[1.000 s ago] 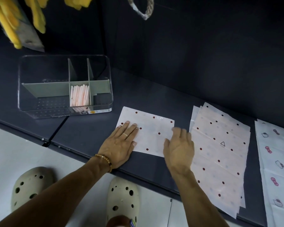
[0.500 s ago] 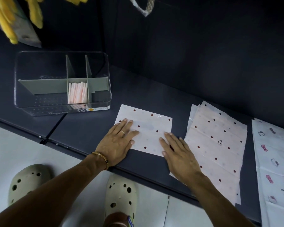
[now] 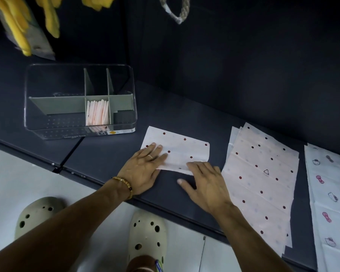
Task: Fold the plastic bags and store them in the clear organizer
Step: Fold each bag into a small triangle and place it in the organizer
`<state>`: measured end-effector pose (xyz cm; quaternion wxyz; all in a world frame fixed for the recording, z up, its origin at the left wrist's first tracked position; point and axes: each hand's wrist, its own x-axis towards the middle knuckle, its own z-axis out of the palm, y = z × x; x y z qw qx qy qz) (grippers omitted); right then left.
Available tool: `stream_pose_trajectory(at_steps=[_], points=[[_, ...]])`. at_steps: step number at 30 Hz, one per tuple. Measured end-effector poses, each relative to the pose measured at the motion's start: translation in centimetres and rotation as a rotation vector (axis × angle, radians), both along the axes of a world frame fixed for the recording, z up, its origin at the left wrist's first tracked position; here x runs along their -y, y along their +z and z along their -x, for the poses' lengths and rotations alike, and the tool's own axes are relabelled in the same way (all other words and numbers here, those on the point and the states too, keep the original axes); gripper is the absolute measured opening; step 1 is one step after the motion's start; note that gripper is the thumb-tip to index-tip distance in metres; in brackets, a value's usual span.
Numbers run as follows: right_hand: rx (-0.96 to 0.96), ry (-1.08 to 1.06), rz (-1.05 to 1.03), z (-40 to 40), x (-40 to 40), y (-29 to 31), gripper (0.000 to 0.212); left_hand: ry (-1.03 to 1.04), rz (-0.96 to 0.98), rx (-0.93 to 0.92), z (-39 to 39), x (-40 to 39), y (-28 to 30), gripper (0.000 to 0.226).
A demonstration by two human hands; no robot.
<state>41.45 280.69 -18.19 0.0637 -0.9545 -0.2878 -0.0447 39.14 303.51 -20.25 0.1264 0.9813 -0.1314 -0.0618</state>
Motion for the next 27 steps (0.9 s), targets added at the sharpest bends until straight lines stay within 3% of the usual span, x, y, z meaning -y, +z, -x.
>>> stream_pose_trajectory(at_steps=[4, 9, 11, 13, 17, 23, 27], points=[[-0.099, -0.076, -0.118, -0.9, 0.4, 0.6, 0.012, 0.042, 0.084, -0.093, -1.3, -0.7, 1.9, 0.04], [-0.56, -0.444, -0.479, -3.3, 0.2, 1.0, 0.006, 0.198, 0.189, -0.092, -2.3, -2.8, 4.2, 0.022], [-0.607, -0.517, -0.51, -3.9, 0.0, 0.8, 0.009, 0.306, 0.179, -0.075, -2.3, -3.2, 3.9, 0.022], [-0.576, -0.594, -0.464, -4.4, -0.4, 0.4, 0.014, 0.426, 0.182, -0.072, -2.2, -3.3, 3.2, 0.024], [-0.446, -0.706, -0.321, -4.6, -1.5, -0.3, 0.03, 0.61, 0.187, -0.089, -2.7, -3.4, 1.9, 0.053], [-0.25, -0.711, -0.185, -4.3, -3.0, -0.7, 0.025, 0.728, 0.197, -0.115, -3.2, -2.9, 1.8, 0.037], [-0.266, -0.762, -0.197, -4.6, -3.5, -0.7, 0.026, 0.795, 0.165, -0.152, -3.6, -2.8, 1.7, 0.028]])
